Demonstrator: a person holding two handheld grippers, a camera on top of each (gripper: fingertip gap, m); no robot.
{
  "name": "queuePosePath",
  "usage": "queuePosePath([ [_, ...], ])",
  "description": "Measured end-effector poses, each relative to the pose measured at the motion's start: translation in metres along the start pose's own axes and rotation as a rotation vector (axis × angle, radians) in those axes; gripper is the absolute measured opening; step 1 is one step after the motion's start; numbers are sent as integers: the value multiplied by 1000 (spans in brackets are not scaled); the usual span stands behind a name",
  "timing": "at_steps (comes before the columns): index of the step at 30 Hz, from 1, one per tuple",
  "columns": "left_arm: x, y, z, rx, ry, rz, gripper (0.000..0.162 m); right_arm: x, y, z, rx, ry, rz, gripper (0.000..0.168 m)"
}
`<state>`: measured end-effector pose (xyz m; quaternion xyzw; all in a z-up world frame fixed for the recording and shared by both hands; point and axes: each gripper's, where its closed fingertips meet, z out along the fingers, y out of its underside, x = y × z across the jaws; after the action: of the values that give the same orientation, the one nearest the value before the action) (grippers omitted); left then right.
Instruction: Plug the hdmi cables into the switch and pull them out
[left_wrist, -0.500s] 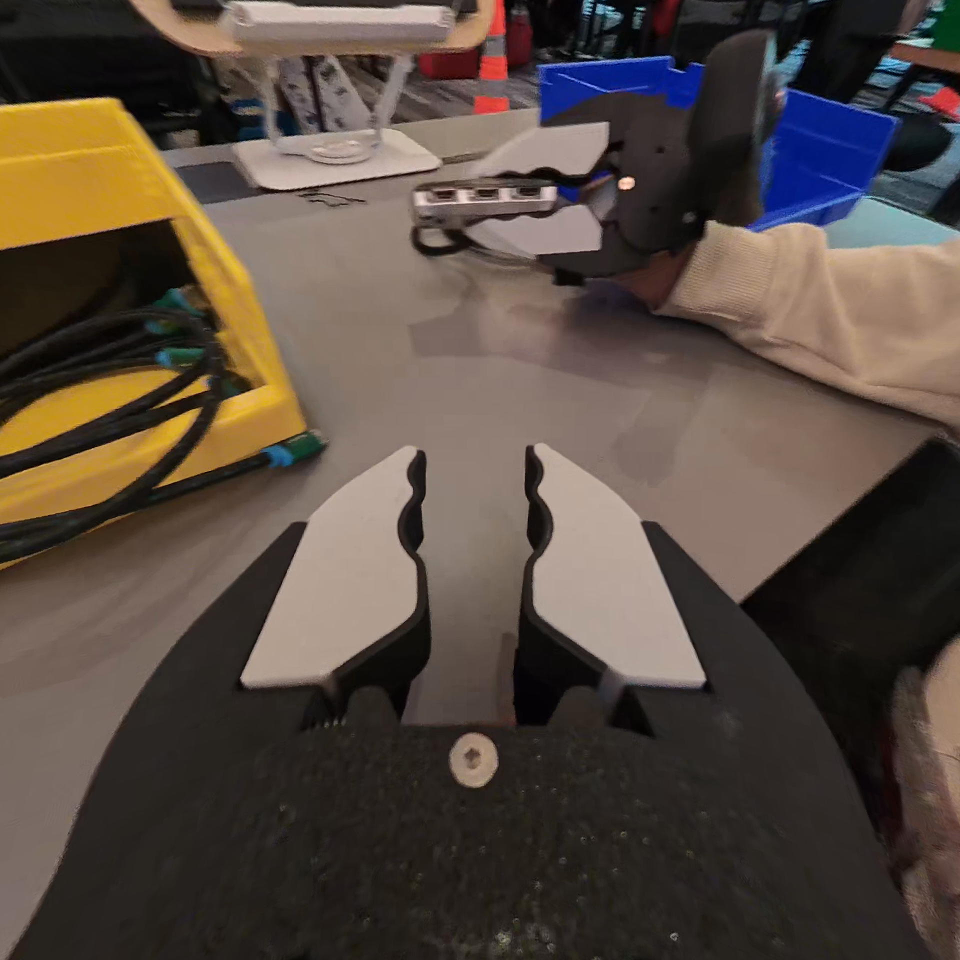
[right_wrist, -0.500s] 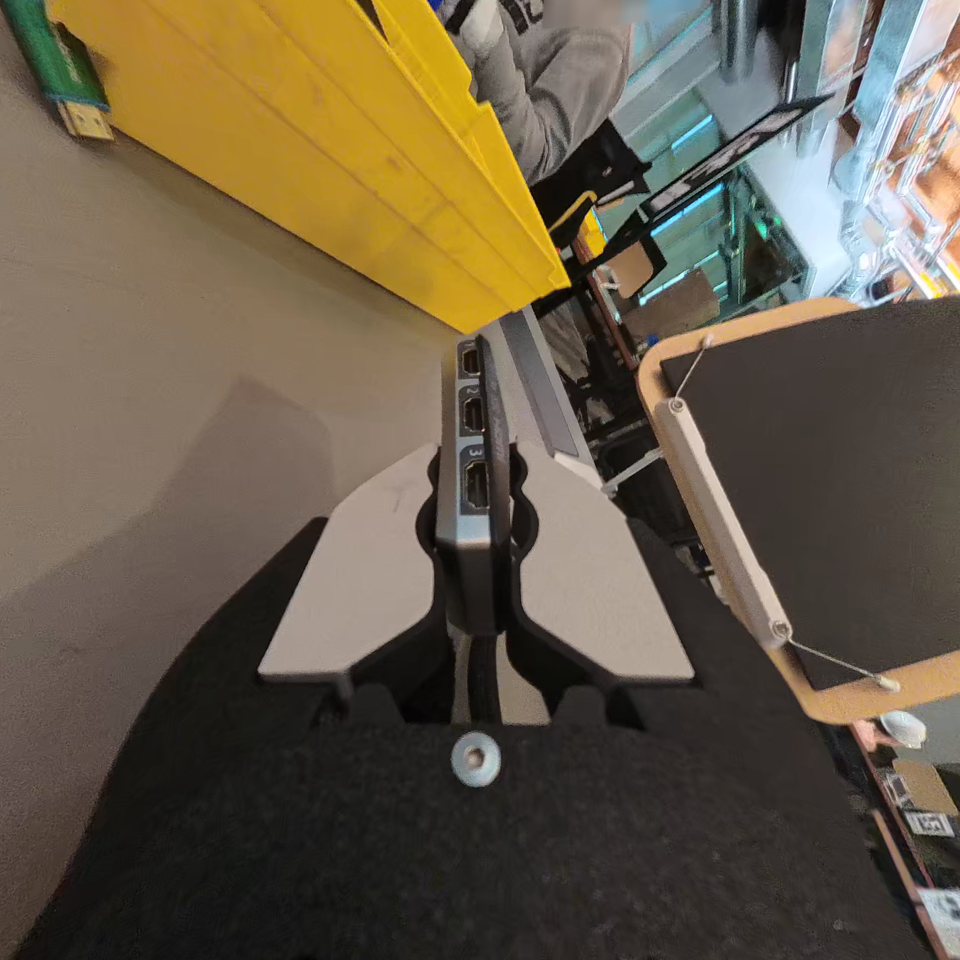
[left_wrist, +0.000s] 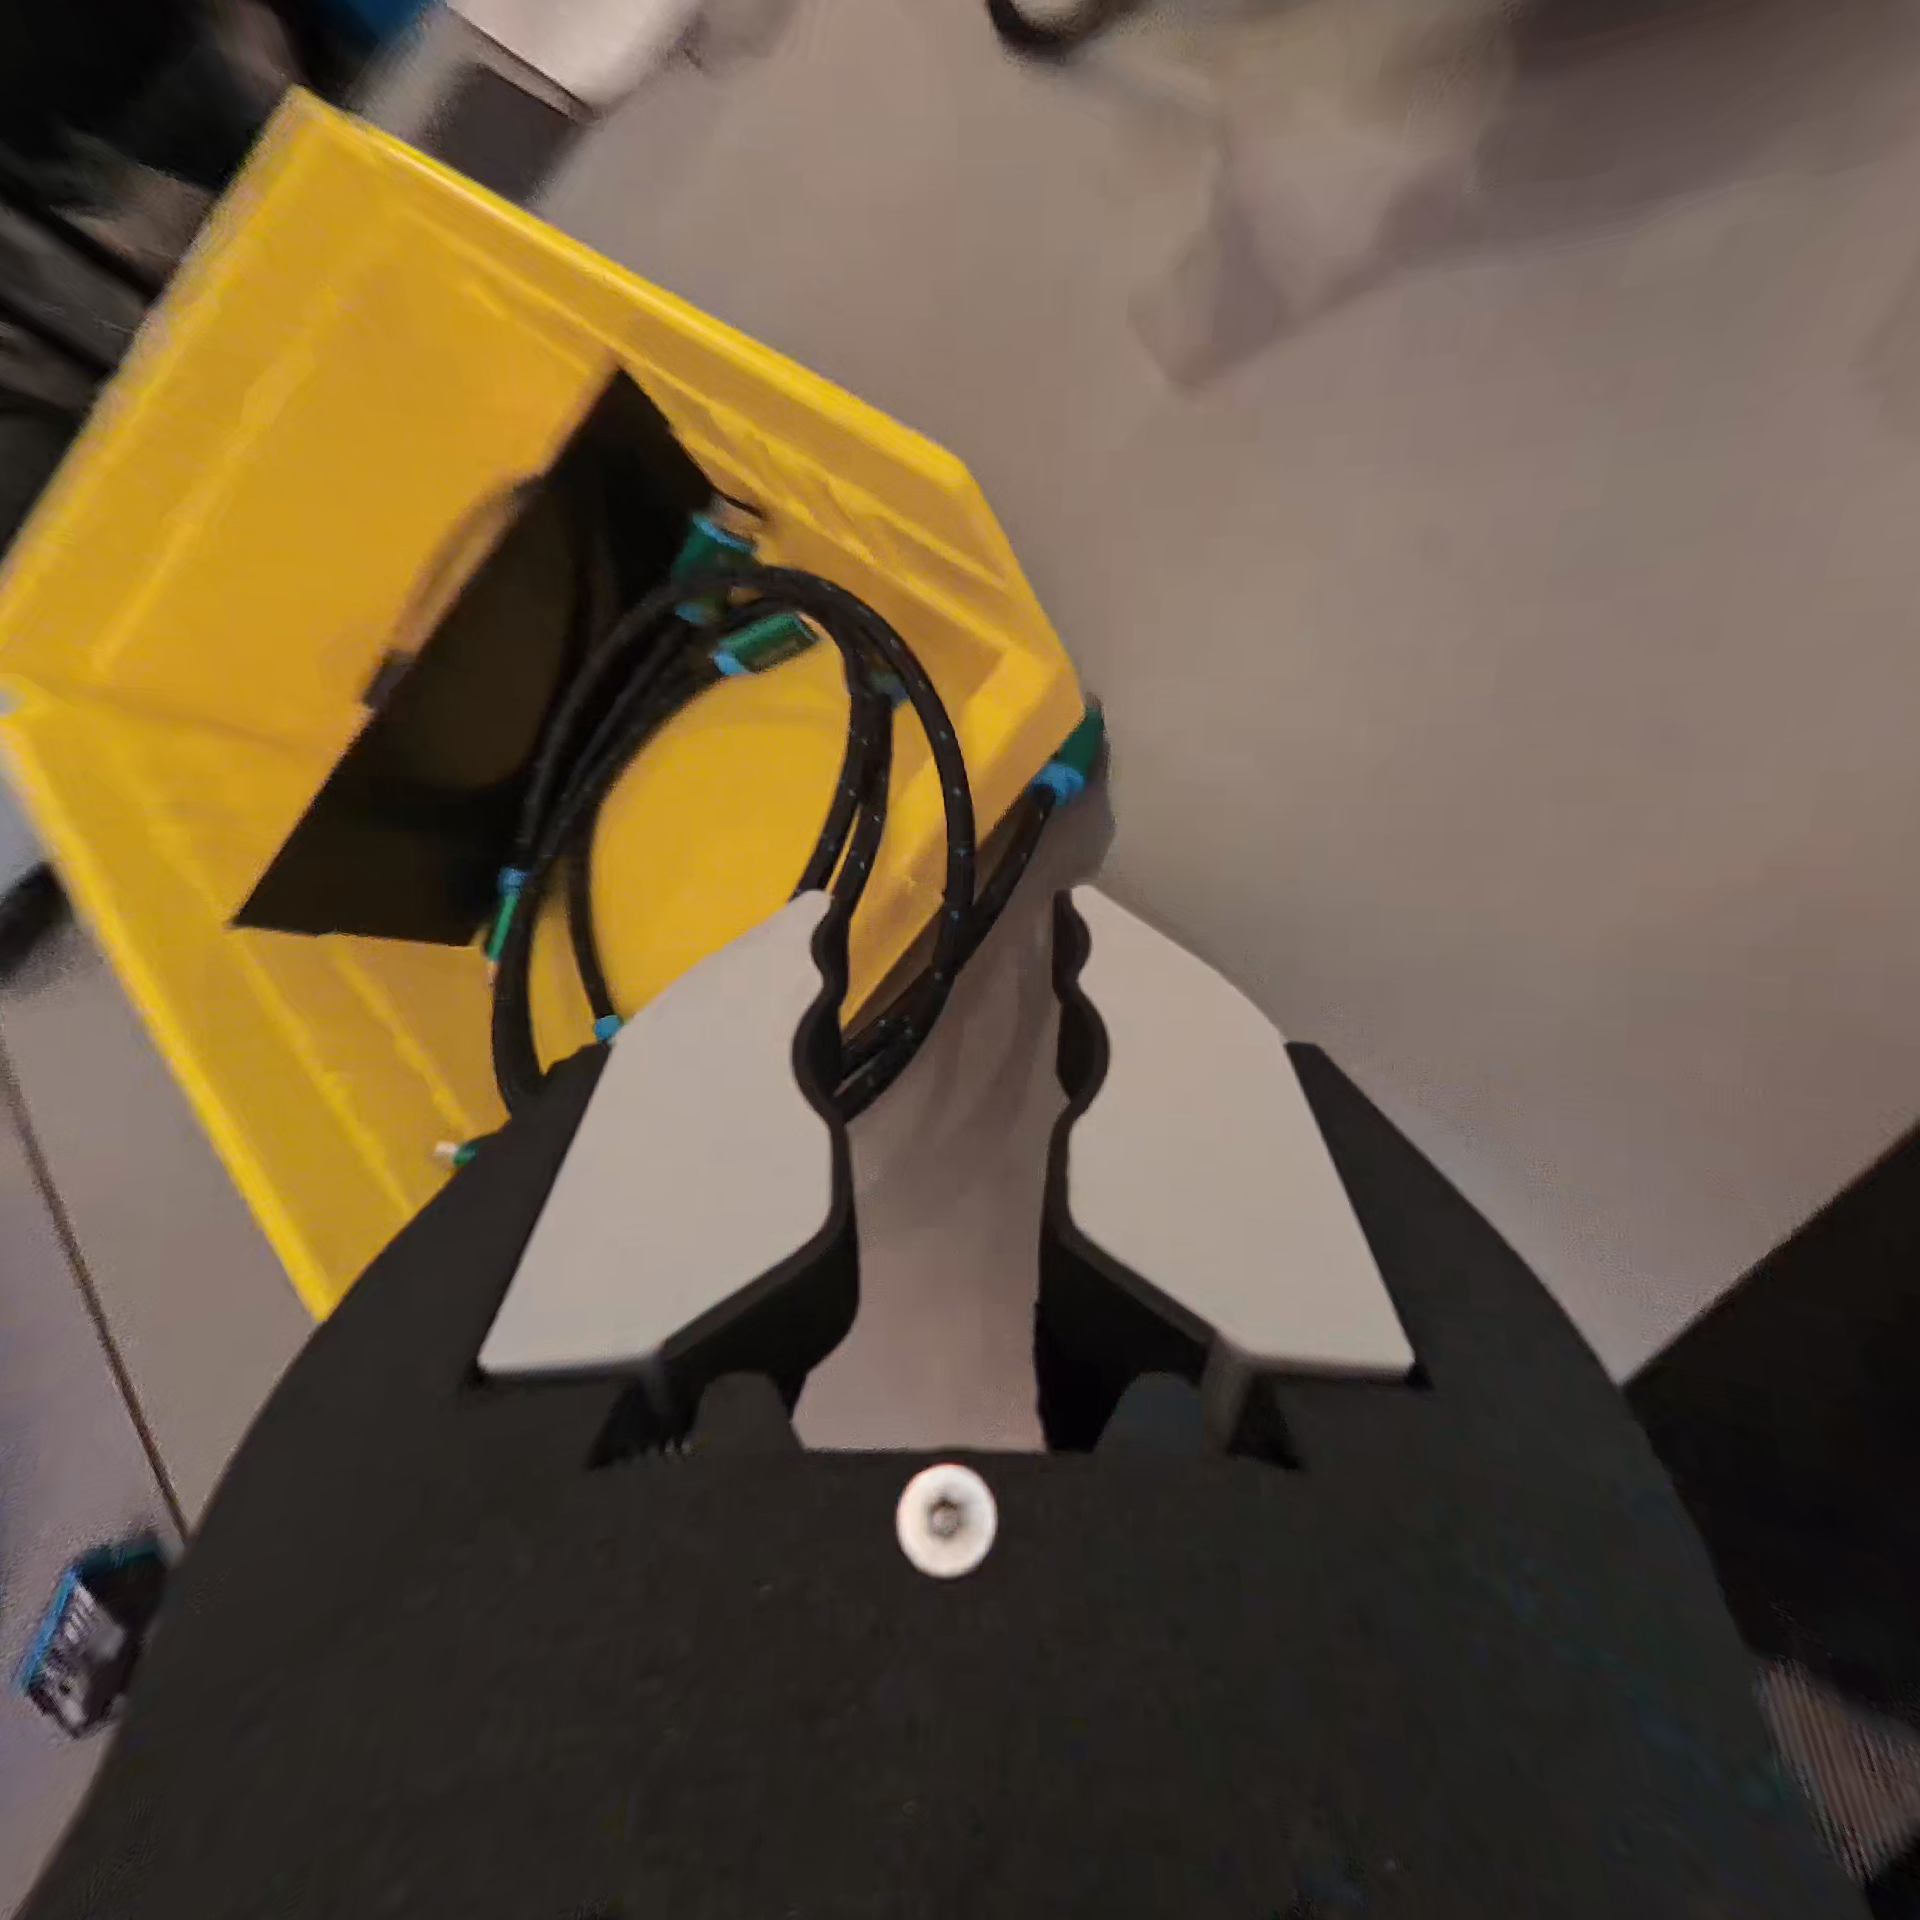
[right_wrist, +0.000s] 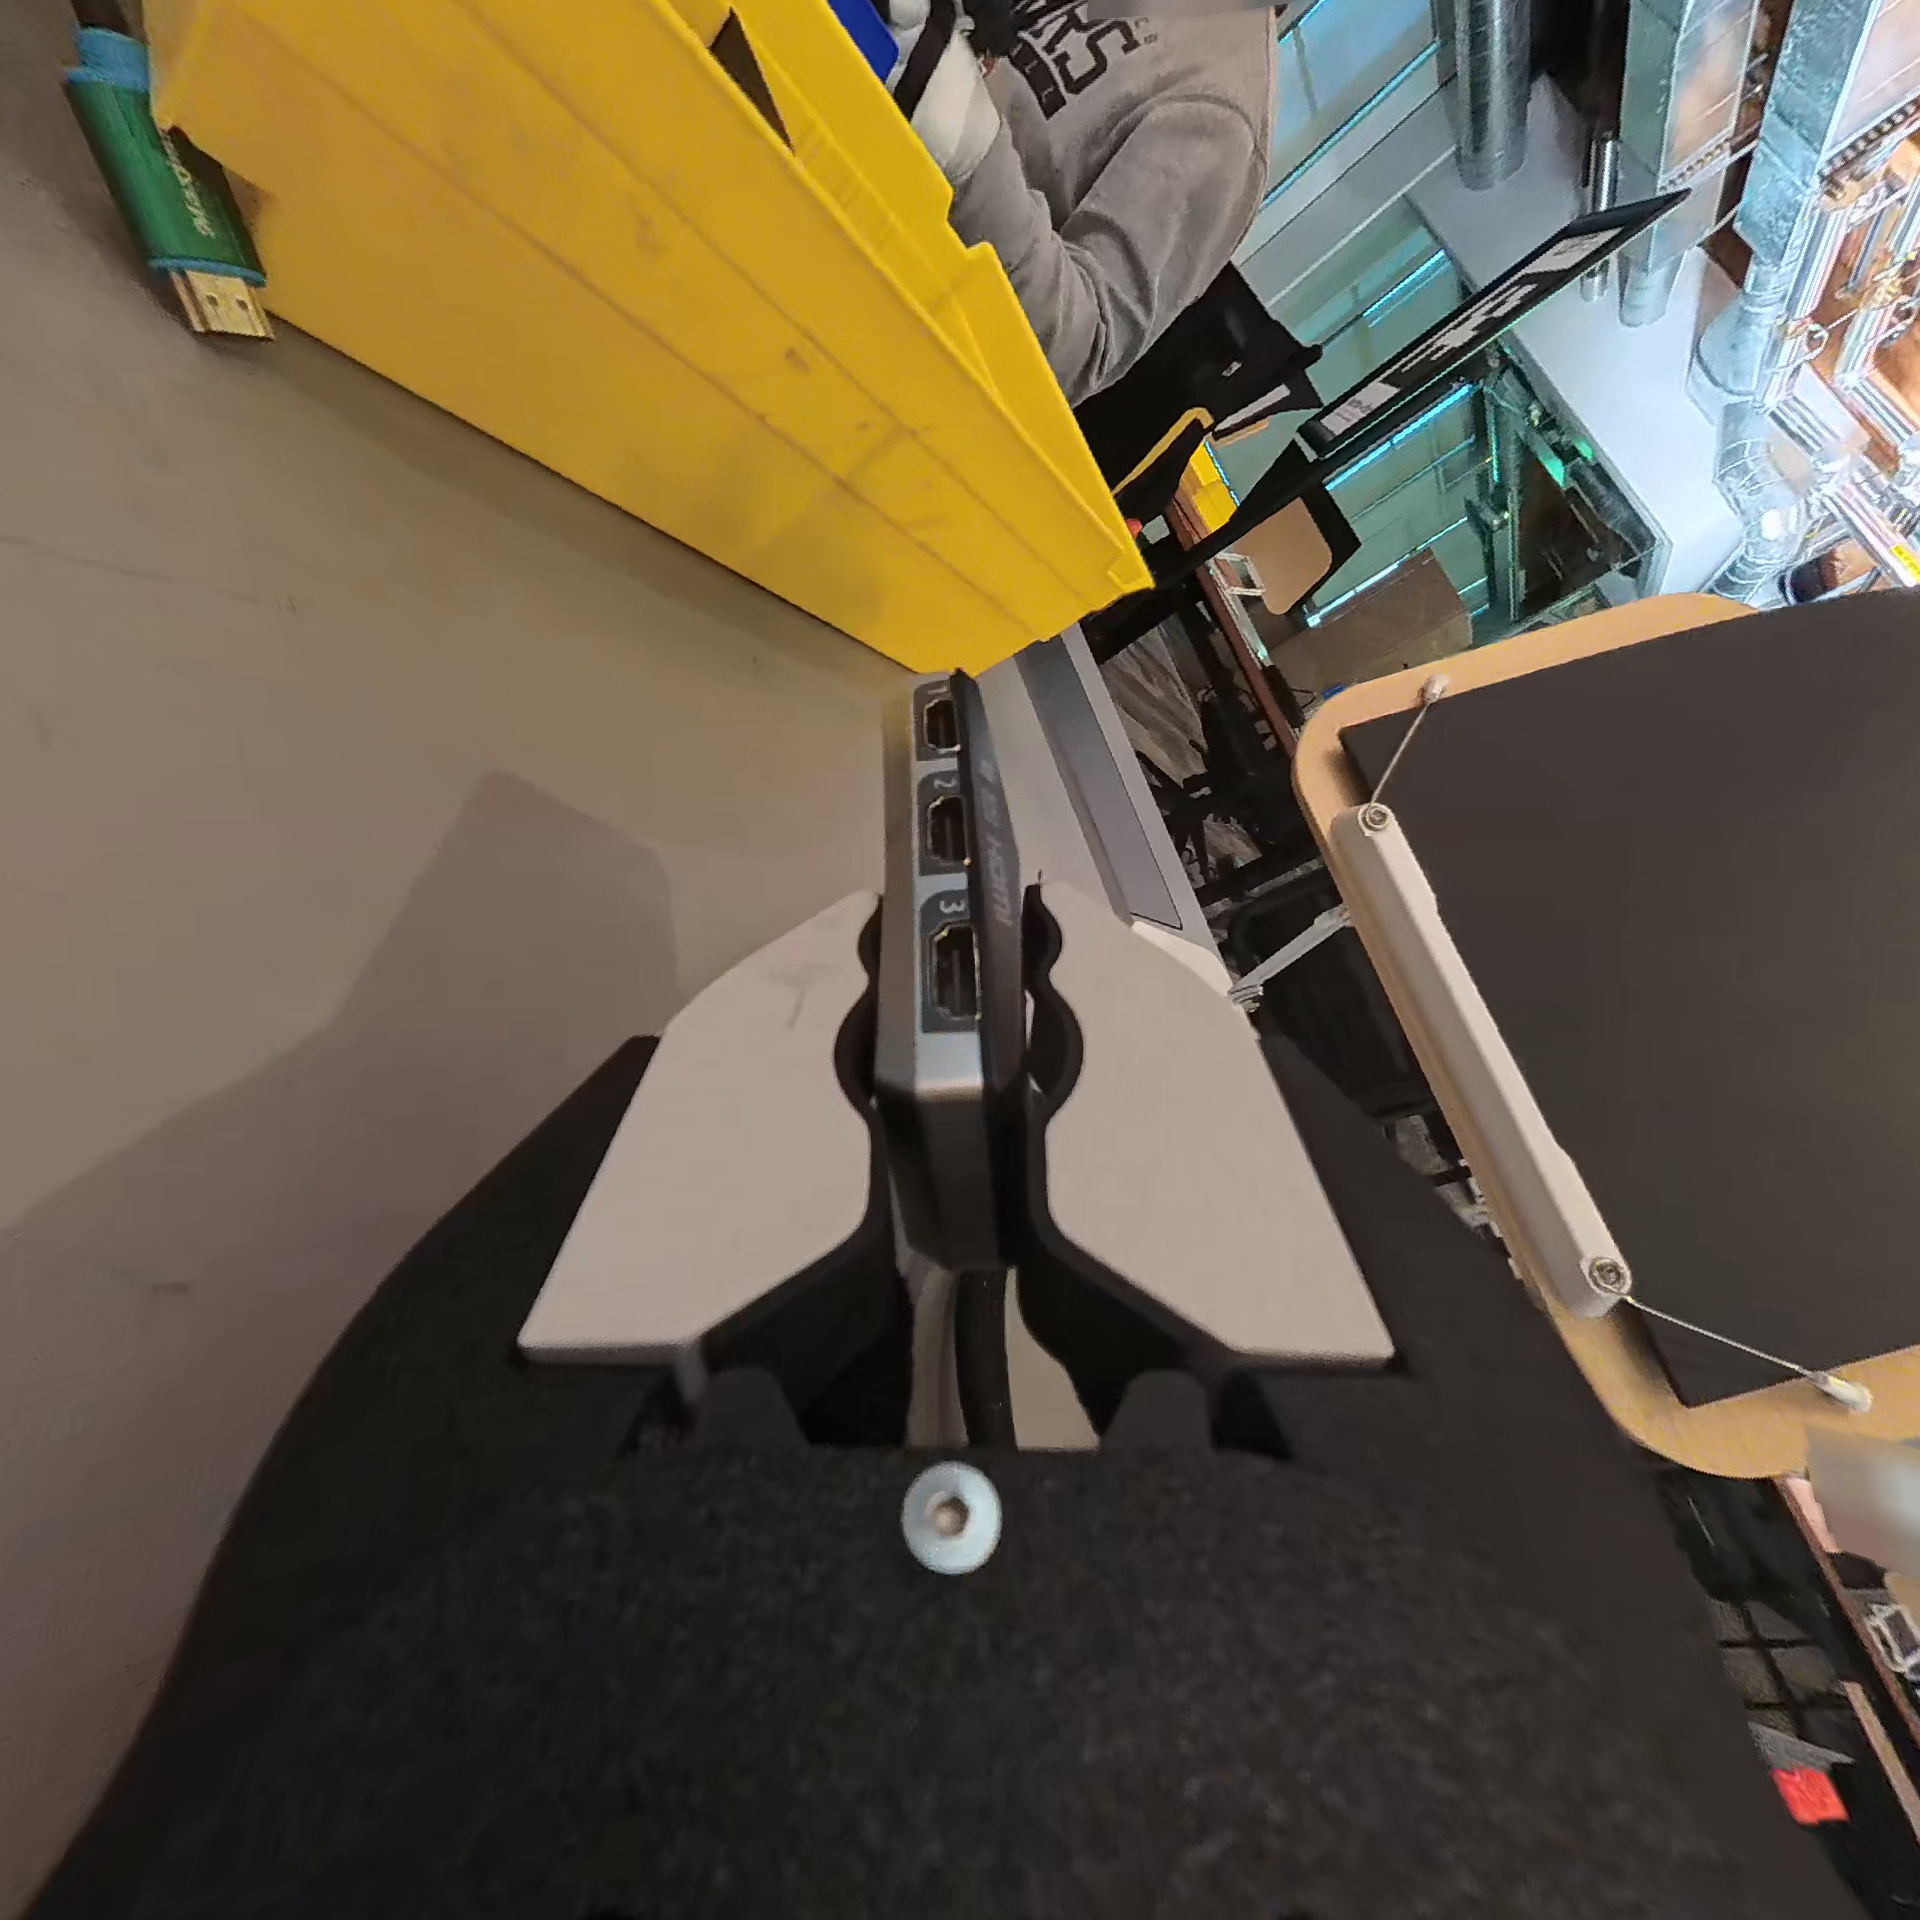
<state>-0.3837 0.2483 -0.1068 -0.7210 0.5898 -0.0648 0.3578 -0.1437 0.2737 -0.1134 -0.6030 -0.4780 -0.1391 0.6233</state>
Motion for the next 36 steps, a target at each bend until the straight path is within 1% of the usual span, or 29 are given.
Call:
queuePosePath([
  [3,-15,12,20,-173,140,46,47,1,1,-1,4,0,16,23],
  [7,-28,14,39,-245,270,51,50,1,1,-1,4,-5,19,23],
  [12,-18,18,44,-320,524,-65,25,-2,0,0,9,-16,15,23],
  [14,-22,18,41,-331,565,-100,15,-2,0,0,10,-19,16,23],
  [15,-25,15,39,-318,565,-98,14,-2,0,0,11,-19,16,23],
  [19,-56,-10,8,-221,493,-95,12,0,1,0,13,-15,27,23],
  [22,-84,-36,-24,-85,431,-118,12,1,1,0,13,-12,32,23],
  [24,-105,-53,-45,15,361,-125,7,0,1,0,13,-12,29,23],
  [26,-122,-67,-65,89,308,-139,6,0,1,0,12,-10,25,23],
  [31,-159,-82,-92,184,116,-153,6,2,2,0,15,-7,37,23],
  [33,-175,-90,-103,253,27,-179,6,3,2,0,17,-3,42,23],
  [36,-185,-105,-123,372,-13,-226,6,5,2,-1,18,0,50,23],
])
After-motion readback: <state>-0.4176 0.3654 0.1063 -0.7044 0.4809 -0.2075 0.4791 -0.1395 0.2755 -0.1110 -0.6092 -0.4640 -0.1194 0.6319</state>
